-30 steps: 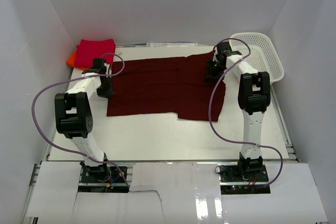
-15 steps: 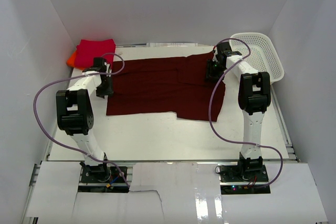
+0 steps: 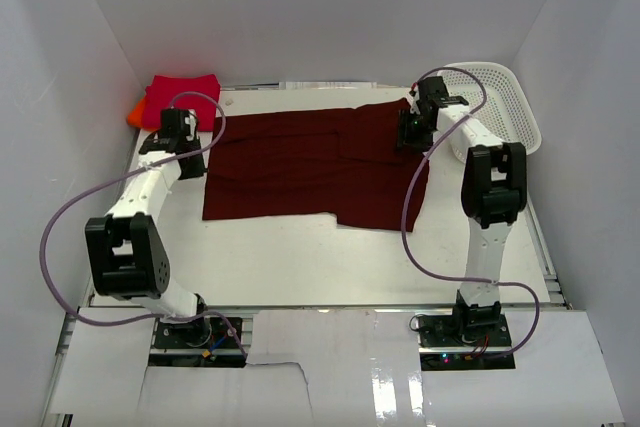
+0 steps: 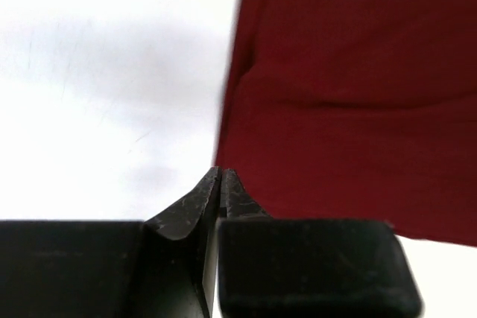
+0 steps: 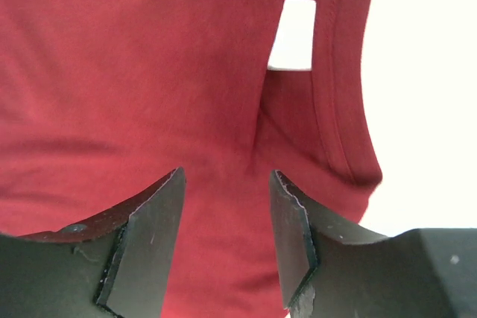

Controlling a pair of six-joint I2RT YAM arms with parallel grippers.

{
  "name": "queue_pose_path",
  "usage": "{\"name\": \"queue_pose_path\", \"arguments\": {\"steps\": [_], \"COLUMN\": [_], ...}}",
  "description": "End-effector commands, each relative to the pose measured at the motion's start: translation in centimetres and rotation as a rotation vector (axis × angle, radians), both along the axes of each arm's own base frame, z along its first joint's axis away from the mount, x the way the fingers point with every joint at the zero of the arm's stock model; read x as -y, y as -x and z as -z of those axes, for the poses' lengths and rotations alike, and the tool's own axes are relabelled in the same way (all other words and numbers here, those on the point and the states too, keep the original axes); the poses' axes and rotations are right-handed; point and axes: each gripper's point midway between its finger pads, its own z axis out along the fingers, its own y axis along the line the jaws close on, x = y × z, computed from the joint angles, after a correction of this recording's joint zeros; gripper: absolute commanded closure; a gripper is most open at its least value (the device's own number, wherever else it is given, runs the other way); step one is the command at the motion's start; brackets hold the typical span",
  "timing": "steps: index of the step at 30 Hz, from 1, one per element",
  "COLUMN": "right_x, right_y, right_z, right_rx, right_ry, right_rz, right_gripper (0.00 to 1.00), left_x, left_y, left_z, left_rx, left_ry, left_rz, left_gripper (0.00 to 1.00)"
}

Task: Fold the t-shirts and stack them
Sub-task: Grap the side of the flattened tshirt closest away from the robot with both arms

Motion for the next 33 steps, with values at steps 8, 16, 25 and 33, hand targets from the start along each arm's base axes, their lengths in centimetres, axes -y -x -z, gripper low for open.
{"name": "queue_pose_path", "arguments": {"steps": [8, 16, 25, 33], "right_x": [-0.3, -0.1, 0.2, 0.1], "right_y": [7.9, 17.1, 22.3, 23.5], "right_z": [-6.6, -4.1, -2.5, 0.5], "right_rx": [0.128, 0.084, 0.037, -0.021], "right_ry": [-0.116, -0.186, -0.225, -0.237], "right_rz": [0.041, 0.086, 0.111, 0.129], "right_gripper": [0.44, 0.44, 0.44, 0.44], "left_x": [14.0, 25.8, 34.4, 37.8], "left_y": [-2.2, -1.0, 0.9, 3.1], "left_z": [-7.2, -3.2, -0.3, 2.8], "left_rx": [0.245, 0.105, 0.009, -0.062], "left_ry": [0.545, 0.736, 0.773, 0.776], "left_rz": [0.395, 0.624, 0.758, 0.811], "left_gripper": [0.82, 0.82, 0.83, 0.83]}}
